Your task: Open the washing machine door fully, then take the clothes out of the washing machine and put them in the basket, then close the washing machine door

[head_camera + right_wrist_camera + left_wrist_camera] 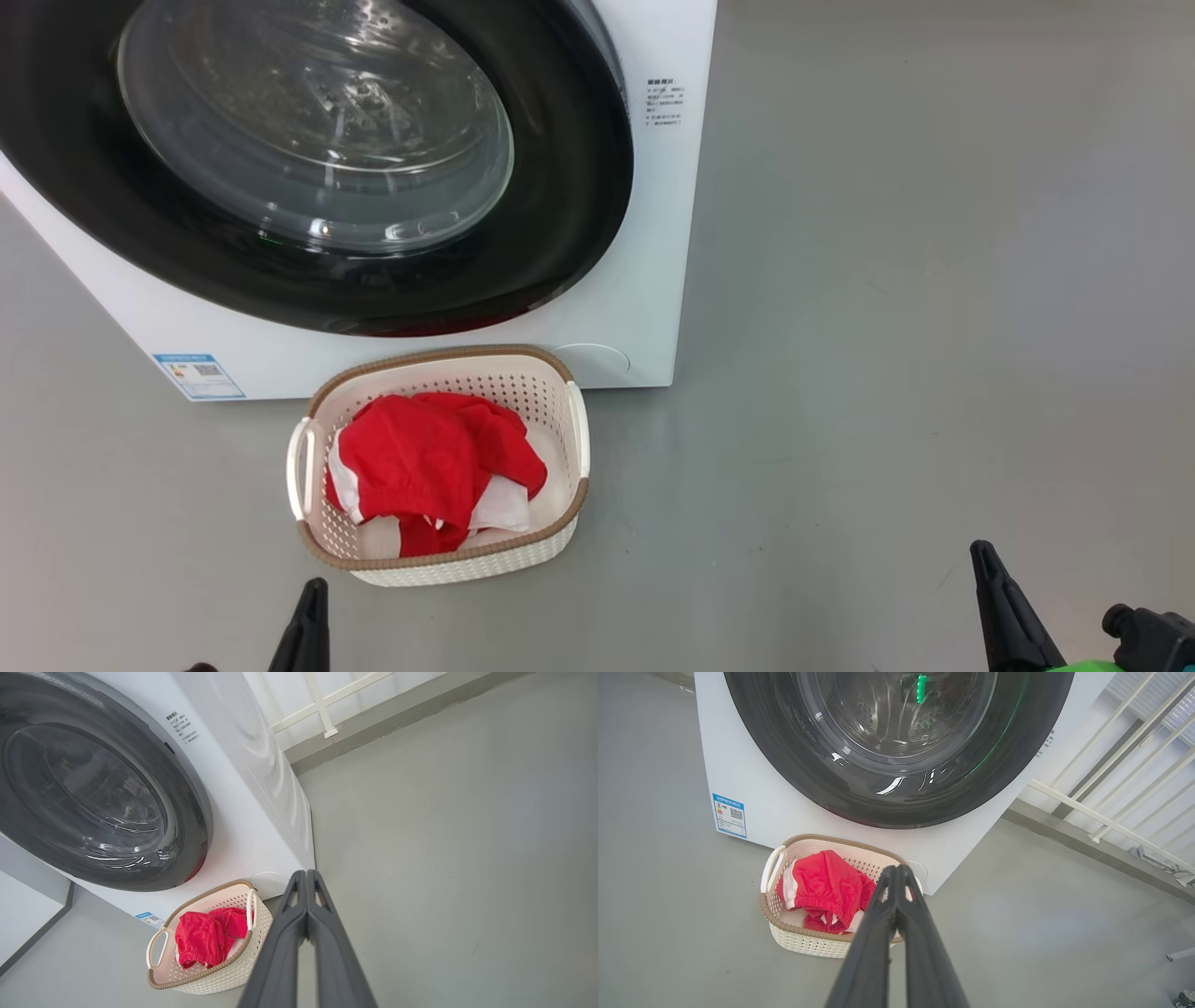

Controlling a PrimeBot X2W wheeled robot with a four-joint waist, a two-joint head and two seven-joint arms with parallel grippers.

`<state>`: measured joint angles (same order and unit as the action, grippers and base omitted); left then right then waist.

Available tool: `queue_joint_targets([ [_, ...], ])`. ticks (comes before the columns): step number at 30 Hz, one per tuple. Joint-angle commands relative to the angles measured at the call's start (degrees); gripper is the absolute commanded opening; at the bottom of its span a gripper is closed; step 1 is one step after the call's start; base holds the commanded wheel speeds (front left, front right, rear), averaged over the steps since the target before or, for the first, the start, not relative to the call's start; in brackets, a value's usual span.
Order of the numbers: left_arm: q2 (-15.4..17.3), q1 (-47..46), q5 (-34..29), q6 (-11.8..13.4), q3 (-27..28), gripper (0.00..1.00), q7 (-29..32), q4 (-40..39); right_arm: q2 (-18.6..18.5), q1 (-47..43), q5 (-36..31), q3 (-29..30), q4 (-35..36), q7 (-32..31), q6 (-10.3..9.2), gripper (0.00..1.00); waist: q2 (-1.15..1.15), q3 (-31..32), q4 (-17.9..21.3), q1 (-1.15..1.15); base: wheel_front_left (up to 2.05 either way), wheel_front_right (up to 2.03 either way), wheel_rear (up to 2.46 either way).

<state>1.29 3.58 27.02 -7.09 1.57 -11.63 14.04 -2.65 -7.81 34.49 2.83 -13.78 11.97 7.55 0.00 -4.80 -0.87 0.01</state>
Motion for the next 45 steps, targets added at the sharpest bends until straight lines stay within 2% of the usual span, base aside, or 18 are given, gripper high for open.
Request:
queue_joint_targets([
  [1, 1.1, -1.6, 2.0, -0.1, 0.2, 0.00, 0.2, -1.0, -0.7, 1.9, 1.7, -0.1, 1.2, -0.4, -0.01, 0.00, 0.00, 0.1, 0.0, -0.01, 0.00, 0.00, 0.00],
  [45, 2.3, -4.9, 29.8, -0.2, 1.0, 0.00, 6.8, -0.7, -1.2, 6.9, 26.1, 0.6, 0.6, -7.3, -0.03, 0.00, 0.00, 2.0, 0.4, -0.01, 0.00, 0.00, 0.00],
])
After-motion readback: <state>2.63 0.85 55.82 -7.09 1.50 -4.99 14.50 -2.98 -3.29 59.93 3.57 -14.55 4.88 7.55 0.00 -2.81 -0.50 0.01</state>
